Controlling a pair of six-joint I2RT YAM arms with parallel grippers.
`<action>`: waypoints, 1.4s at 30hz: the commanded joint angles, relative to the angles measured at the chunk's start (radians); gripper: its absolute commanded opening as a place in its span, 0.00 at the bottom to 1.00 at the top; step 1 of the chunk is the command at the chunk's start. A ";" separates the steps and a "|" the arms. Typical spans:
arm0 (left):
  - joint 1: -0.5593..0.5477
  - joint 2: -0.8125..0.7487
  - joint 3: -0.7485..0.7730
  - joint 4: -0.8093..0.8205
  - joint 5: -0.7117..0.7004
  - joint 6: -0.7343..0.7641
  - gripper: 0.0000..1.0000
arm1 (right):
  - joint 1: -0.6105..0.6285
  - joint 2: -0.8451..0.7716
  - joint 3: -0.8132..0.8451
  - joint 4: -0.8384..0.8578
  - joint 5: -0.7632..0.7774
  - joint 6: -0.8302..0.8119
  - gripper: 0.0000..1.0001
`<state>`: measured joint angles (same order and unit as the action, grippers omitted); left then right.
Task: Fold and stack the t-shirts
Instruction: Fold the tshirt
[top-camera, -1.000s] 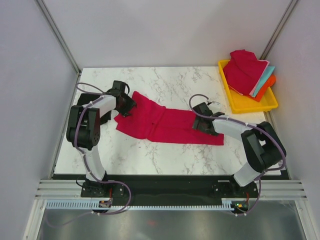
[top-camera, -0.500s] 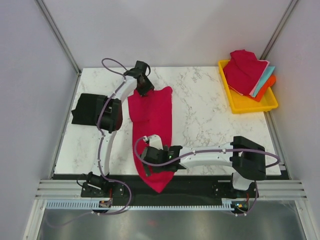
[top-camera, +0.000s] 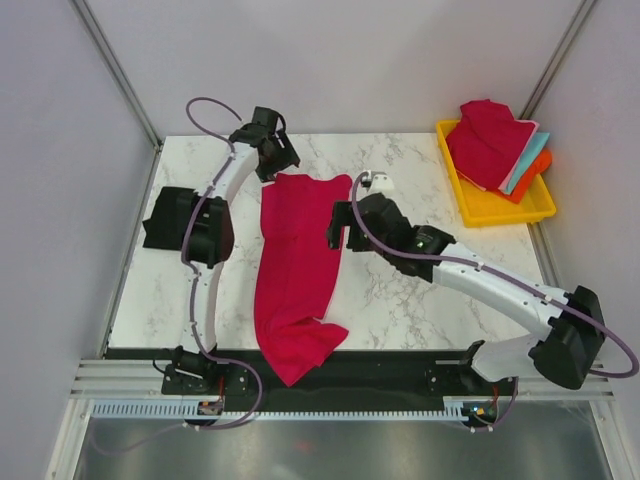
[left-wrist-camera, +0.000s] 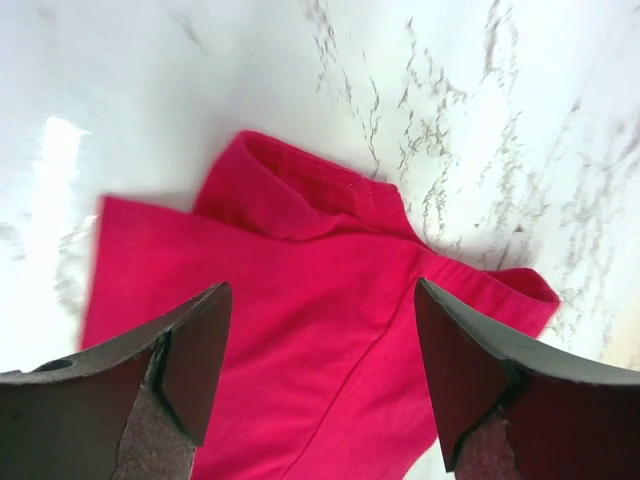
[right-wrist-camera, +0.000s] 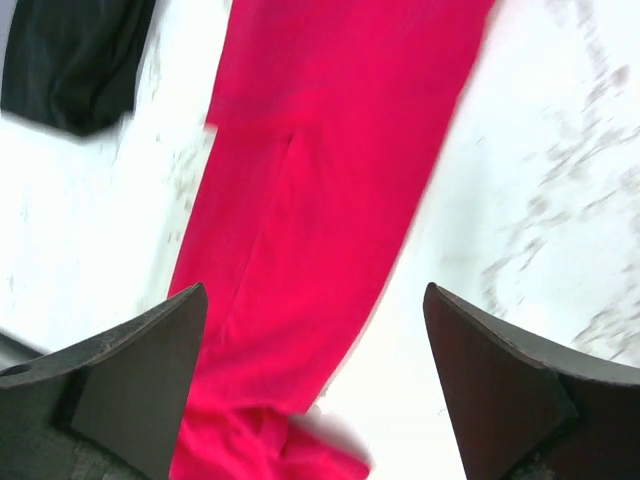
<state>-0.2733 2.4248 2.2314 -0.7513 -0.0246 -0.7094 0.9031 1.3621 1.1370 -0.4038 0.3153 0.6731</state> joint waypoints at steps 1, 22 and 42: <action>0.002 -0.233 -0.106 0.035 -0.054 0.073 0.81 | -0.084 0.011 -0.013 0.060 -0.077 -0.081 0.95; 0.000 -0.859 -1.245 0.593 0.059 -0.078 0.80 | -0.466 0.775 0.257 0.484 -0.502 -0.021 0.62; -0.033 -0.856 -1.253 0.661 0.206 -0.125 0.79 | -0.641 1.166 0.874 0.244 -0.456 -0.093 0.46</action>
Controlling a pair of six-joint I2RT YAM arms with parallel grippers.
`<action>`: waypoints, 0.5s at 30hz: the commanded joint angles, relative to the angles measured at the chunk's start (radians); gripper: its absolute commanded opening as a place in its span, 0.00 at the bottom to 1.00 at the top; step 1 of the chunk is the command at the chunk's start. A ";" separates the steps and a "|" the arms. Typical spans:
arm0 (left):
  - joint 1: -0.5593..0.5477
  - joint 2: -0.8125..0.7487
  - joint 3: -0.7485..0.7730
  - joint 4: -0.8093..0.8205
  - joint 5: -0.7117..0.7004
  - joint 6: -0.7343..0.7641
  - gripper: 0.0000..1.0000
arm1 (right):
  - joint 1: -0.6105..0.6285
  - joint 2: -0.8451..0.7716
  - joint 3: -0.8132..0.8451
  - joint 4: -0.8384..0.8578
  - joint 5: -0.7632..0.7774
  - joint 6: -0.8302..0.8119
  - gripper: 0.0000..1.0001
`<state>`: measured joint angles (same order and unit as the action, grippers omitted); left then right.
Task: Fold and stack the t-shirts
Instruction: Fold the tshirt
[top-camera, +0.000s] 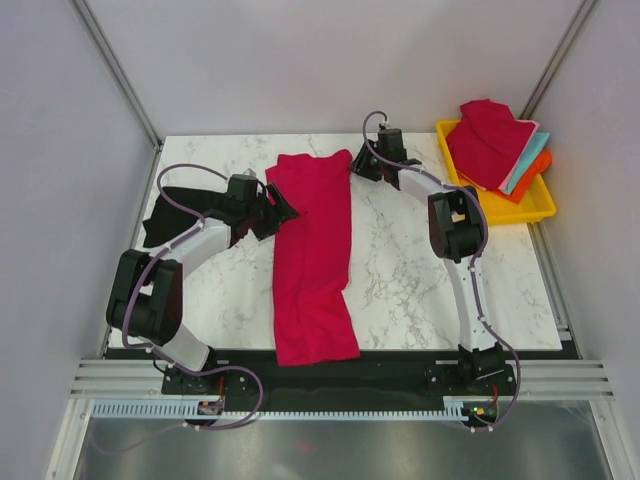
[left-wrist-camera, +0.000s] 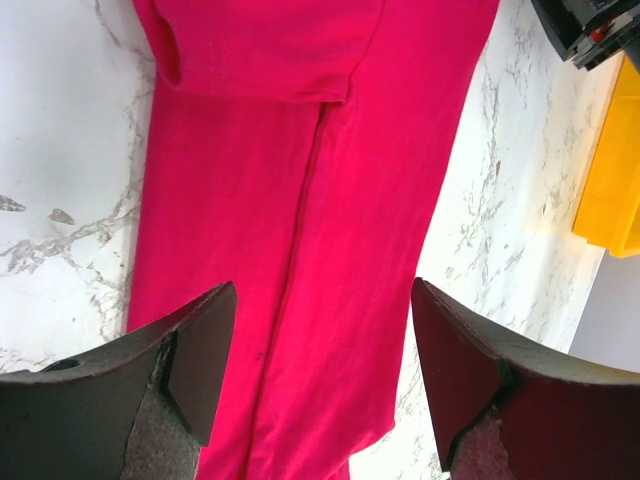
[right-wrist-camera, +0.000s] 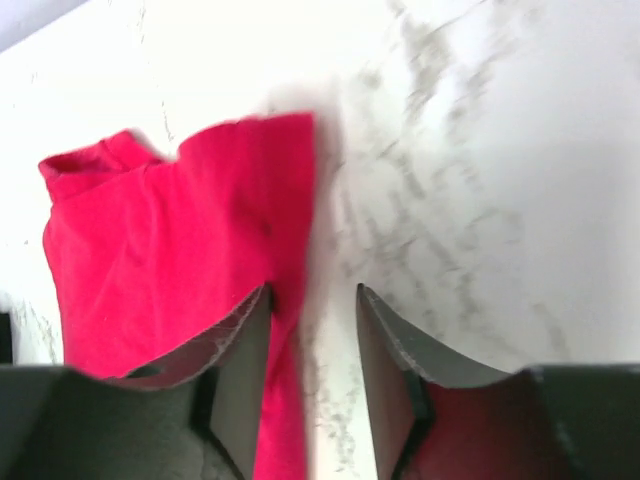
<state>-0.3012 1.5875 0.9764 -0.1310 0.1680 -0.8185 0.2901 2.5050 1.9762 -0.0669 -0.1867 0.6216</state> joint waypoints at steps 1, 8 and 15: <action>-0.006 -0.020 -0.001 0.044 0.010 -0.016 0.79 | -0.035 0.012 0.032 -0.097 0.046 -0.049 0.49; -0.004 0.002 0.002 0.038 0.021 -0.016 0.79 | -0.031 -0.103 -0.135 -0.076 -0.099 -0.080 0.68; 0.000 0.026 0.027 0.007 0.019 -0.002 0.79 | 0.010 -0.112 -0.238 -0.031 -0.135 -0.077 0.64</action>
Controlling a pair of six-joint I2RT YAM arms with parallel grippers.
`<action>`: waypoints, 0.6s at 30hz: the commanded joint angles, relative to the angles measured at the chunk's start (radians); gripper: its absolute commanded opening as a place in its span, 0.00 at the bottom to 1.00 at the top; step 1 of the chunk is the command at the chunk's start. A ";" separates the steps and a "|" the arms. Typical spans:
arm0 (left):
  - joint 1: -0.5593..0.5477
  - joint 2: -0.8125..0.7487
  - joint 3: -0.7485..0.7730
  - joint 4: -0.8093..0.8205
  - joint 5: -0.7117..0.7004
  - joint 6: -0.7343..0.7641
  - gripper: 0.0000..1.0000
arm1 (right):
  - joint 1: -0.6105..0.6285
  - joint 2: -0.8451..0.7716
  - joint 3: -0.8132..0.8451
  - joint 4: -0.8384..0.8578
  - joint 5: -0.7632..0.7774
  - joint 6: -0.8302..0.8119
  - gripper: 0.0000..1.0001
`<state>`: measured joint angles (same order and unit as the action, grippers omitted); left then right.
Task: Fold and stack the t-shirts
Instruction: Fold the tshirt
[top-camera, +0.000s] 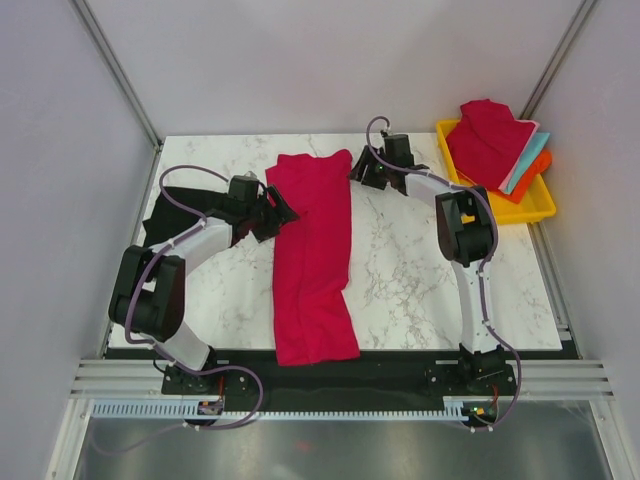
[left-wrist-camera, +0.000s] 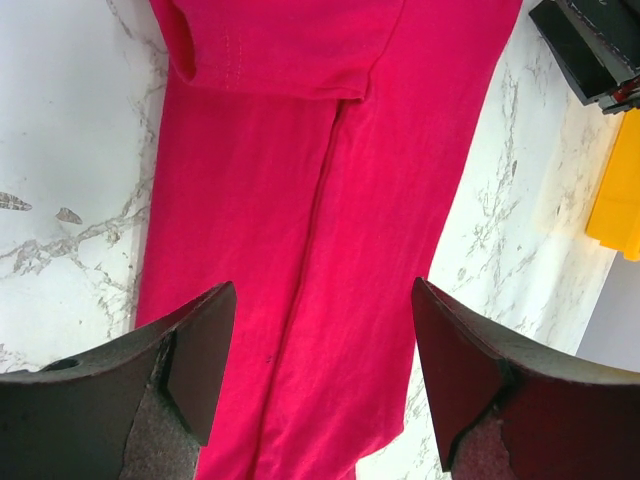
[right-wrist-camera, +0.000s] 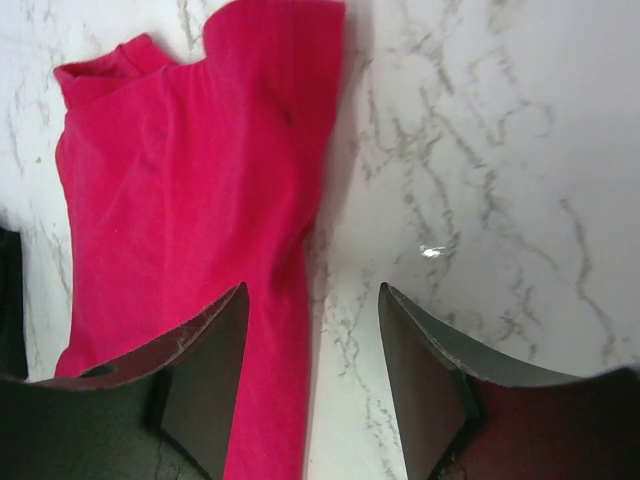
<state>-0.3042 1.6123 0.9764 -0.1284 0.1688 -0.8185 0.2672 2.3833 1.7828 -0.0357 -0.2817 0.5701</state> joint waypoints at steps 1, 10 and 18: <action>0.004 -0.002 0.025 0.004 0.020 -0.002 0.79 | 0.038 0.013 -0.055 -0.061 -0.039 -0.033 0.63; 0.004 -0.019 0.025 0.001 0.018 -0.002 0.78 | 0.056 0.068 -0.020 -0.075 0.005 -0.026 0.26; 0.002 -0.002 0.031 0.003 0.023 -0.007 0.78 | 0.008 0.077 0.030 -0.089 0.125 -0.001 0.00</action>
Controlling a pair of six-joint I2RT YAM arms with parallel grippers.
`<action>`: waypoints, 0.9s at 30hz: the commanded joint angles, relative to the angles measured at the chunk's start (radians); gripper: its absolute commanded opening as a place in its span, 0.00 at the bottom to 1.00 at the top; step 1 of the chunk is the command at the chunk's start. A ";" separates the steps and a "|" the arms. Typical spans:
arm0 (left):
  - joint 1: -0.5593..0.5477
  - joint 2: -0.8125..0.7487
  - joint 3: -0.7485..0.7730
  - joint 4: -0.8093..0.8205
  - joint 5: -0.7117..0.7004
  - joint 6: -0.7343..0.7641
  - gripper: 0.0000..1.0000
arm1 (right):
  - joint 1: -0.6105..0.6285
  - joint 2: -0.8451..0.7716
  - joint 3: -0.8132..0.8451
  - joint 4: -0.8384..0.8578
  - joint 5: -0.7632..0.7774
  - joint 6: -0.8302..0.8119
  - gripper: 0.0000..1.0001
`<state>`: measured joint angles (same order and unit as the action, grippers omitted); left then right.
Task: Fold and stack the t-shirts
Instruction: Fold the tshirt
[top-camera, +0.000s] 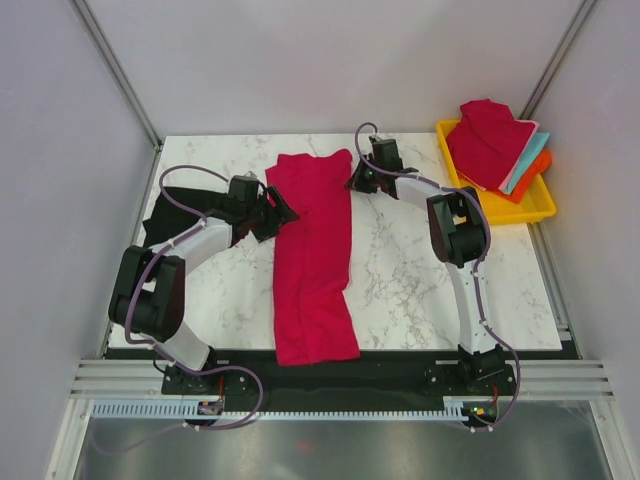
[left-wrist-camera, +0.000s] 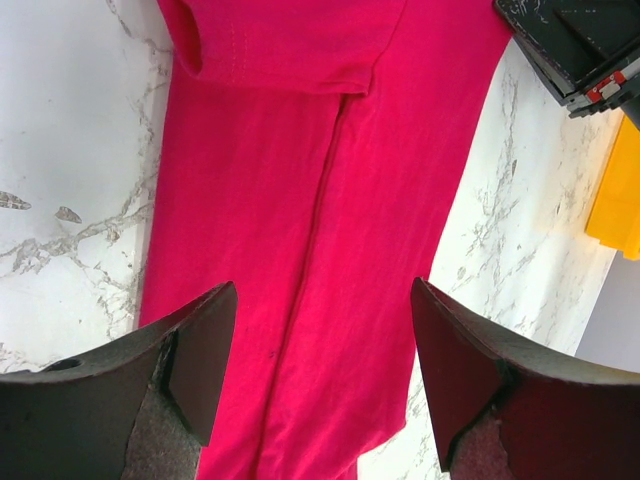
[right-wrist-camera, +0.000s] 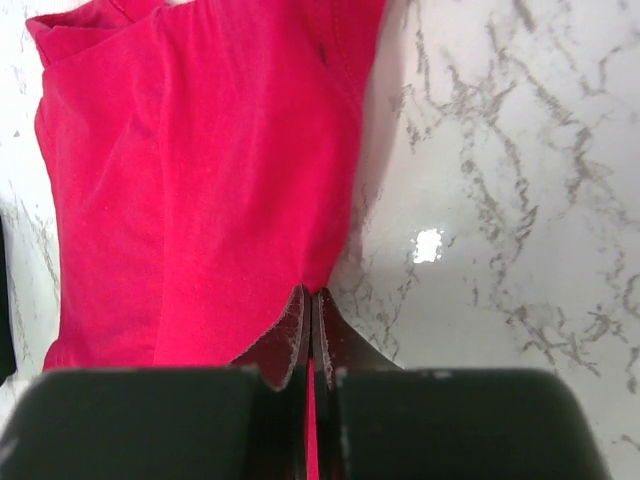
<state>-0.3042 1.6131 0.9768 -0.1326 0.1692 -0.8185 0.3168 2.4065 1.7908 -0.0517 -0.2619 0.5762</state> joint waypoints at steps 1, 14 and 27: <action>0.002 0.002 0.031 0.010 0.032 -0.010 0.78 | -0.050 0.057 0.030 -0.074 0.105 -0.007 0.00; -0.016 0.039 0.025 0.060 0.101 -0.036 0.79 | -0.156 0.138 0.248 -0.123 0.015 -0.032 0.68; -0.021 -0.001 0.022 0.013 0.092 0.010 1.00 | -0.027 -0.439 -0.487 -0.047 0.162 0.026 0.70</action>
<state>-0.3210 1.6615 0.9768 -0.1020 0.2462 -0.8341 0.2462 2.1597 1.4971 -0.0830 -0.1726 0.5770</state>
